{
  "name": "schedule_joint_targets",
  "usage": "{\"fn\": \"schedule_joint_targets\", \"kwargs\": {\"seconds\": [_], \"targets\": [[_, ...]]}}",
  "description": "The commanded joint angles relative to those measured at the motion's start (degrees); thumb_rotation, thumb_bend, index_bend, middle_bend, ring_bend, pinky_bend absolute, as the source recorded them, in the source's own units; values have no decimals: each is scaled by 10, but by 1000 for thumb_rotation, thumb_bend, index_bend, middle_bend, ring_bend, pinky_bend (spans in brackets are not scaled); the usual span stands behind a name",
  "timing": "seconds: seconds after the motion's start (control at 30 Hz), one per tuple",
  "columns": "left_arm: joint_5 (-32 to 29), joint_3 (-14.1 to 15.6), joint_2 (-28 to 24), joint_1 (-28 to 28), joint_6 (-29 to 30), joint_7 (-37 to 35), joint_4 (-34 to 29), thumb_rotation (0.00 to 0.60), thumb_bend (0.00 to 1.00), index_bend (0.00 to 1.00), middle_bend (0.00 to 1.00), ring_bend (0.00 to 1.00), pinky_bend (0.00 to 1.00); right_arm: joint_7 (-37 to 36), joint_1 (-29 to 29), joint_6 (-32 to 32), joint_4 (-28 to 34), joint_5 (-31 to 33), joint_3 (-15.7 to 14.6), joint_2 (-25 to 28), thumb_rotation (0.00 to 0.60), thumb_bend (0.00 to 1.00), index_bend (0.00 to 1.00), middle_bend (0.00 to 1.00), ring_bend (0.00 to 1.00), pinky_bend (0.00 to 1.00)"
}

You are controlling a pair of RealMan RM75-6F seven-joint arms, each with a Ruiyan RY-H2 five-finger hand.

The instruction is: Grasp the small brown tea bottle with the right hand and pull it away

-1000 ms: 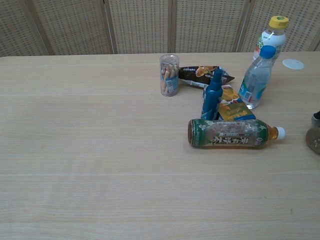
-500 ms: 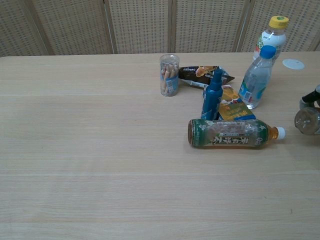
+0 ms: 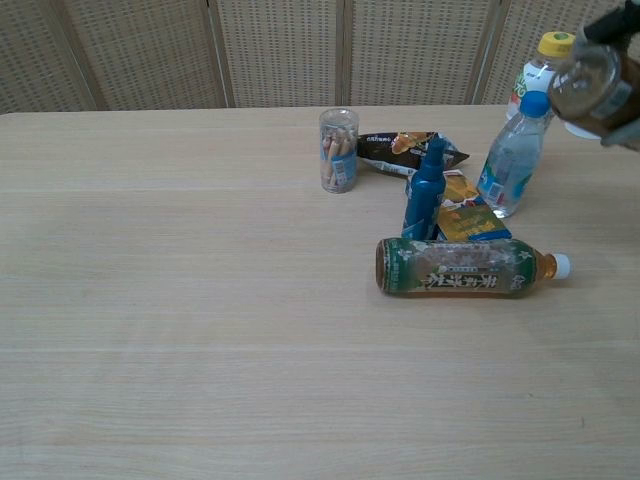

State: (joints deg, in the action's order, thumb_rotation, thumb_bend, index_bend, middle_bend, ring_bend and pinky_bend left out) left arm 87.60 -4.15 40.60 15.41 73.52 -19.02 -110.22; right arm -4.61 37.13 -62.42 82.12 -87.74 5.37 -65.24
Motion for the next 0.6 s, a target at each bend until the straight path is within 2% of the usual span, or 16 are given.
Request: {"fn": "schedule_joint_targets", "kwargs": {"seconds": [0.03,0.3,0.6], "targets": [[0,2,-1,-4,5,-3,1,600,333,81,54,0,0,12,12,-14,43,18,33,25,600,155,819,972,739,799],[2,7,-4,-15,16,-7,2,600,332,81,56,0,0,21,32,-20,84,23,68,35,600,150,823,977,743,799],[2,9,-3,-21,23,-13,5,600,329,81,55,0,0,37,28,-21,101,23,68,41,600,150,824,978,745,800]]}}
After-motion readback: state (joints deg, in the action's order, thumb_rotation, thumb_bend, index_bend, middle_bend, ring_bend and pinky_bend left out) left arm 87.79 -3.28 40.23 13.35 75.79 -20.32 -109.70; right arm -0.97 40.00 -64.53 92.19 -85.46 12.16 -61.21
